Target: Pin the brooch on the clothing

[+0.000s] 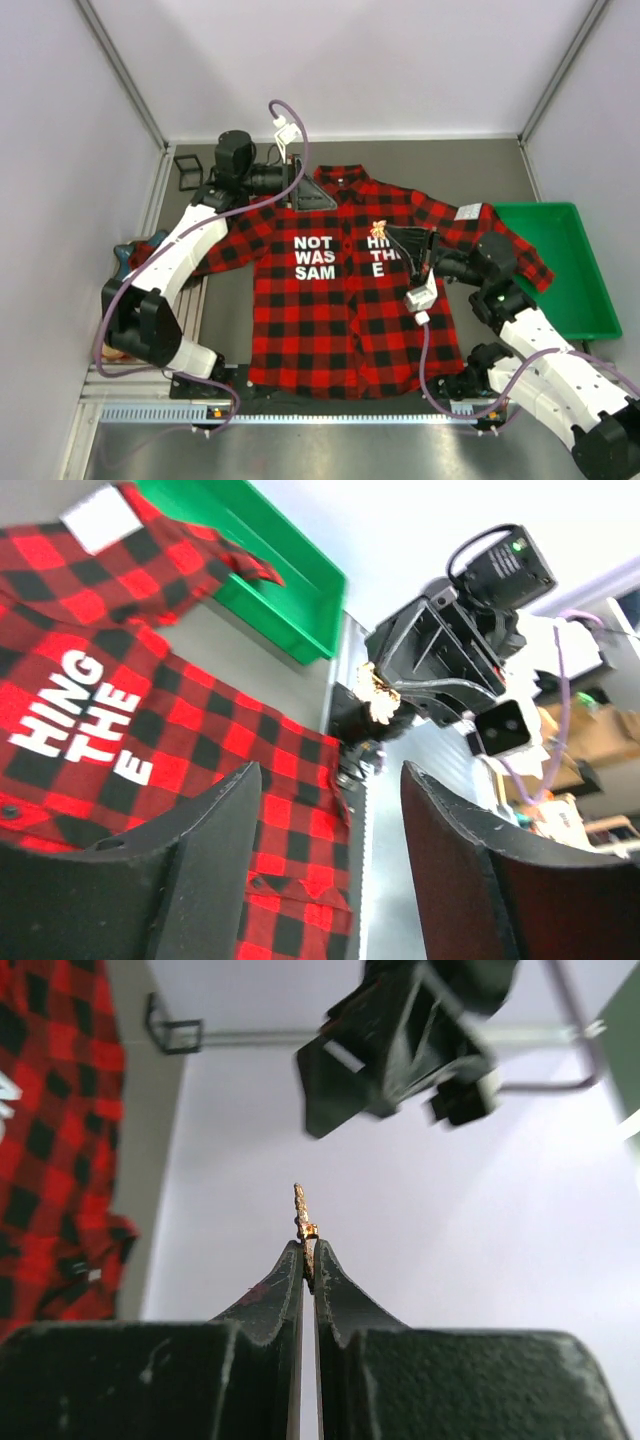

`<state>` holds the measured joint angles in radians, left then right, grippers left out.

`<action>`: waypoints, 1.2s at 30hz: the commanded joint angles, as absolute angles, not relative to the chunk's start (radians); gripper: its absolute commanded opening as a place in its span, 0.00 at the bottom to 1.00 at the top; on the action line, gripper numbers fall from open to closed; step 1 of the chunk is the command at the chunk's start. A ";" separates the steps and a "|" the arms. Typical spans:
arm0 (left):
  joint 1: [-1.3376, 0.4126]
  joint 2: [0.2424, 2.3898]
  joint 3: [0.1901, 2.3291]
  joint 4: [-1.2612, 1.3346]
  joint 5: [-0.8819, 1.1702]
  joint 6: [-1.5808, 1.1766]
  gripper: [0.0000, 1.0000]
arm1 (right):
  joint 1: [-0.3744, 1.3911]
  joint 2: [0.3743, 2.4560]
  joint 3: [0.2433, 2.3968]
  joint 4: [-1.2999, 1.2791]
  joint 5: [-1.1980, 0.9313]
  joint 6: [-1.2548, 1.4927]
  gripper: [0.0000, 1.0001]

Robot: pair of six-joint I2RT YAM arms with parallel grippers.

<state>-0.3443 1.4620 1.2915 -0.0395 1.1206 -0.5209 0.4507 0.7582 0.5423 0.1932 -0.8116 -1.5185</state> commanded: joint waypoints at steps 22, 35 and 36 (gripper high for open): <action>-0.508 1.532 1.224 0.239 1.404 -0.824 0.46 | 0.538 0.762 0.529 0.337 -1.062 -1.835 0.00; -0.538 1.549 1.243 0.229 1.405 -0.801 0.37 | 0.551 0.790 0.546 0.328 -1.039 -1.859 0.00; -0.538 1.551 1.241 0.229 1.407 -0.799 0.36 | 0.551 0.790 0.546 0.327 -1.037 -1.859 0.00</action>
